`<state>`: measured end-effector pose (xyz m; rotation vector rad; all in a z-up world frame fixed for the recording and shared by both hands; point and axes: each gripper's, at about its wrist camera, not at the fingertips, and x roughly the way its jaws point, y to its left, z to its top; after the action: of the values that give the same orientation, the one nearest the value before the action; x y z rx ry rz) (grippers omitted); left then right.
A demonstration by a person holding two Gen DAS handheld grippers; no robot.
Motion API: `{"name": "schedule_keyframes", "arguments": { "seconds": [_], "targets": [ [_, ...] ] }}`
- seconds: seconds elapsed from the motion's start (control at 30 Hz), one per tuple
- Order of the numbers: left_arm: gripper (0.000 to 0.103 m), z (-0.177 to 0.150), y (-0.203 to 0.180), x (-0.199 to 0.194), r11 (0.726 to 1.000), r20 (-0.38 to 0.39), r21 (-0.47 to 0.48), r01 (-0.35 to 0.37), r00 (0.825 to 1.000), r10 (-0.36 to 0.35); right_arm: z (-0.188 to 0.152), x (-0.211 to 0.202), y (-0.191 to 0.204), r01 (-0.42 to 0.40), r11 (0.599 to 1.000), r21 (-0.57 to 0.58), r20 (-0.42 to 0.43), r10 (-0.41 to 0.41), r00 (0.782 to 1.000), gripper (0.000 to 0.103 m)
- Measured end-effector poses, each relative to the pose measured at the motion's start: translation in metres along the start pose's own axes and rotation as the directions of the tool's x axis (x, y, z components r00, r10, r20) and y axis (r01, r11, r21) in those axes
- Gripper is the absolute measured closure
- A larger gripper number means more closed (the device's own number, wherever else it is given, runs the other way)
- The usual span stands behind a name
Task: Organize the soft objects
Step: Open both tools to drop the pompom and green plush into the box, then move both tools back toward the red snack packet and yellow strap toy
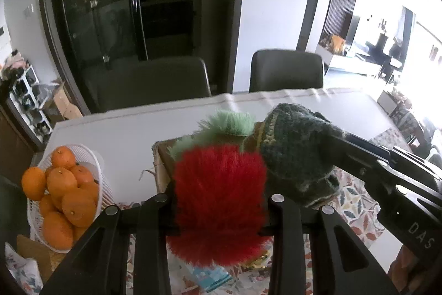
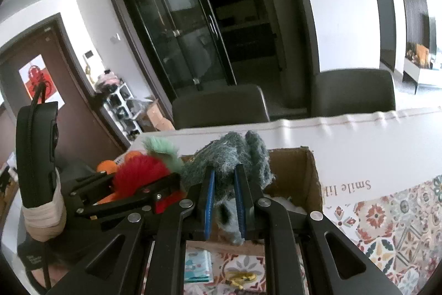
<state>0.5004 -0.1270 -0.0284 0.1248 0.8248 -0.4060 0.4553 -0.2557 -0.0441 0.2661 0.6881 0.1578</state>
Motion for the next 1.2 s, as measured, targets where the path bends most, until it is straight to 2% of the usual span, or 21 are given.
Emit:
{"name": "schedule_keyframes", "arguments": {
  "seconds": [0.2, 0.3, 0.37, 0.4, 0.43, 0.57, 0.63, 0.73, 0.9, 1.2],
  "targets": [
    [0.068, -0.003, 0.004, 0.041, 1.000, -0.078, -0.011, -0.003, 0.997, 0.002, -0.005, 0.046, -0.016, -0.006, 1.000, 0.021, -0.102, 0.008, 0.995, 0.088],
    [0.062, -0.007, 0.007, 0.061, 1.000, -0.119, -0.025, -0.002, 0.993, -0.001, -0.013, 0.070, -0.025, -0.019, 0.999, 0.037, -0.184, 0.026, 0.983, 0.085],
    [0.054, -0.011, 0.008, 0.075, 1.000, -0.155, -0.028, -0.009, 0.988, 0.005, -0.018, 0.080, -0.032, 0.003, 0.998, 0.065, -0.222, 0.011, 0.975, 0.078],
    [0.042, -0.013, 0.008, 0.078, 0.999, -0.164, -0.033, -0.011, 0.986, 0.006, -0.020, 0.083, -0.035, 0.021, 0.998, 0.067, -0.236, -0.005, 0.972, 0.071],
    [0.038, -0.014, 0.010, 0.080, 0.999, -0.168, -0.038, -0.014, 0.986, 0.007, -0.022, 0.083, -0.039, 0.051, 0.996, 0.071, -0.245, -0.033, 0.969, 0.061],
    [0.035, -0.018, 0.009, 0.074, 0.999, -0.154, -0.038, -0.027, 0.988, 0.021, -0.019, 0.077, -0.040, 0.086, 0.995, 0.045, -0.233, -0.073, 0.970, 0.047],
    [0.030, -0.019, 0.009, 0.070, 0.998, -0.150, -0.032, -0.050, 0.988, 0.045, -0.017, 0.069, -0.037, 0.118, 0.993, 0.025, -0.214, -0.110, 0.971, 0.033],
    [0.023, -0.017, 0.010, 0.055, 0.996, -0.126, -0.034, -0.080, 0.989, 0.075, -0.012, 0.054, -0.031, 0.163, 0.987, -0.008, -0.172, -0.162, 0.972, 0.021],
    [0.015, -0.018, 0.012, 0.026, 0.991, -0.079, -0.029, -0.131, 0.989, 0.129, -0.009, 0.025, -0.018, 0.203, 0.979, -0.023, -0.098, -0.204, 0.974, 0.012],
    [0.010, -0.042, 0.015, -0.011, 0.980, -0.060, -0.058, -0.188, 0.981, 0.184, -0.024, -0.009, -0.001, 0.242, 0.969, -0.043, -0.057, -0.244, 0.968, 0.012]
  ]
}}
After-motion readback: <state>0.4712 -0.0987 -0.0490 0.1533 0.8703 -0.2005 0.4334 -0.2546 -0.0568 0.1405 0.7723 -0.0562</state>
